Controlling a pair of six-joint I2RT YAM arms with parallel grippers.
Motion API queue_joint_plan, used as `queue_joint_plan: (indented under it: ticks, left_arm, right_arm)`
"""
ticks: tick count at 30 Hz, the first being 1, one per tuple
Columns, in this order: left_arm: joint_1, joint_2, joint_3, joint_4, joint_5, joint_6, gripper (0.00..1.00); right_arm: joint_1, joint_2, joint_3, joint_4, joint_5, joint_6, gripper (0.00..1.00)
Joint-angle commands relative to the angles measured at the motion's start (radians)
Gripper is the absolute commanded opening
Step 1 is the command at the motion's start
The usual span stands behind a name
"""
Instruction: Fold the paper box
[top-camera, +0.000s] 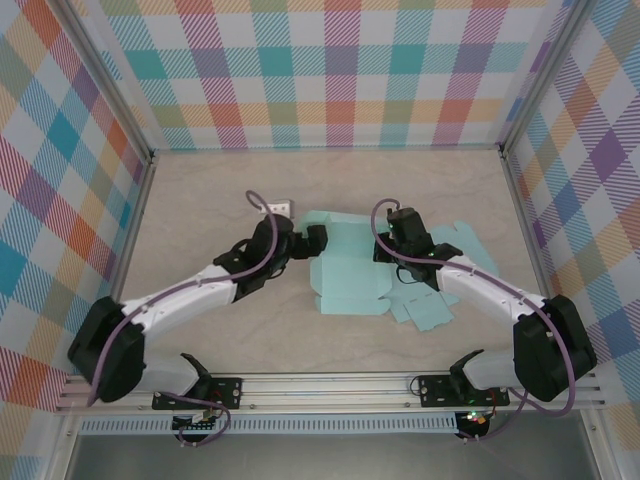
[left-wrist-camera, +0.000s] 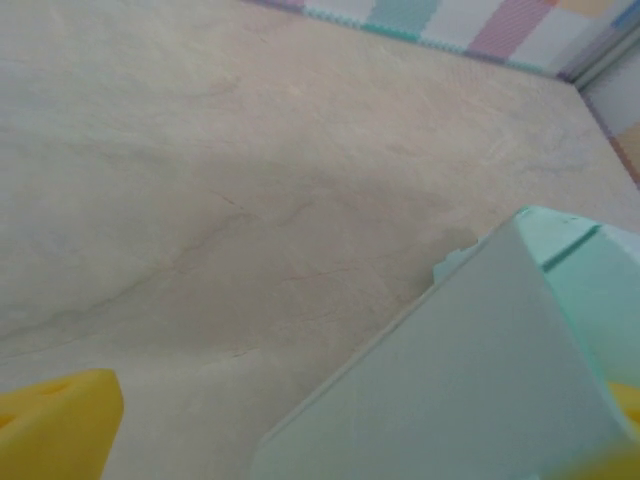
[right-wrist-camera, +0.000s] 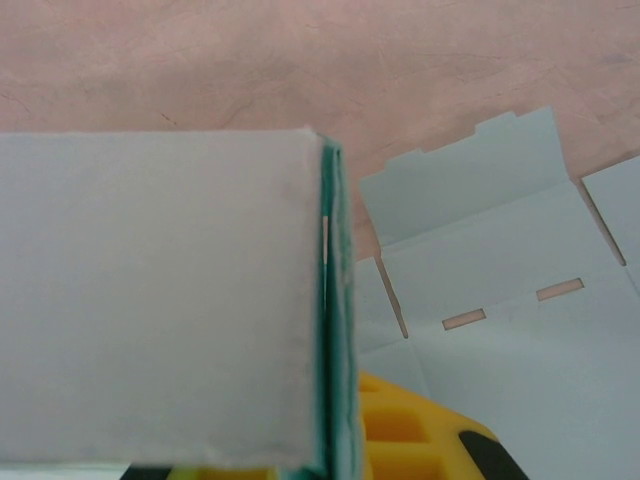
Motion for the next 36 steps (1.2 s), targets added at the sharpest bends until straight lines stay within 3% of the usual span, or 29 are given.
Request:
queue_joint_plan:
  ticks: [1, 5, 10, 19, 24, 31, 36]
  left_arm:
    - [-0.011, -0.155, -0.075, -0.083, -0.111, -0.081, 0.97]
    - [-0.011, -0.298, -0.155, -0.158, -0.119, -0.169, 0.88]
    - [-0.021, -0.355, -0.212, -0.163, -0.004, -0.264, 0.78]
    - [-0.093, -0.211, -0.209, 0.016, 0.161, -0.289, 0.77]
    - [-0.110, -0.103, -0.164, 0.097, 0.197, -0.277, 0.80]
    - [-0.112, -0.013, -0.095, 0.119, 0.149, -0.220, 0.81]
    - [-0.112, 0.024, -0.058, 0.140, 0.140, -0.186, 0.74]
  right_arm:
    - [0.007, -0.012, -0.012, 0.024, 0.024, 0.012, 0.00]
    - [0.006, -0.004, -0.010, 0.029, 0.022, 0.013, 0.00]
    - [0.007, 0.019, 0.007, 0.025, 0.016, 0.009, 0.00]
    - [0.008, 0.026, 0.006, 0.028, 0.008, 0.014, 0.00]
    - [0.009, 0.007, -0.004, 0.025, 0.012, 0.013, 0.00]
    - [0.010, -0.029, -0.023, 0.028, 0.018, 0.009, 0.00]
    - [0.010, -0.038, -0.034, 0.031, 0.019, 0.012, 0.00]
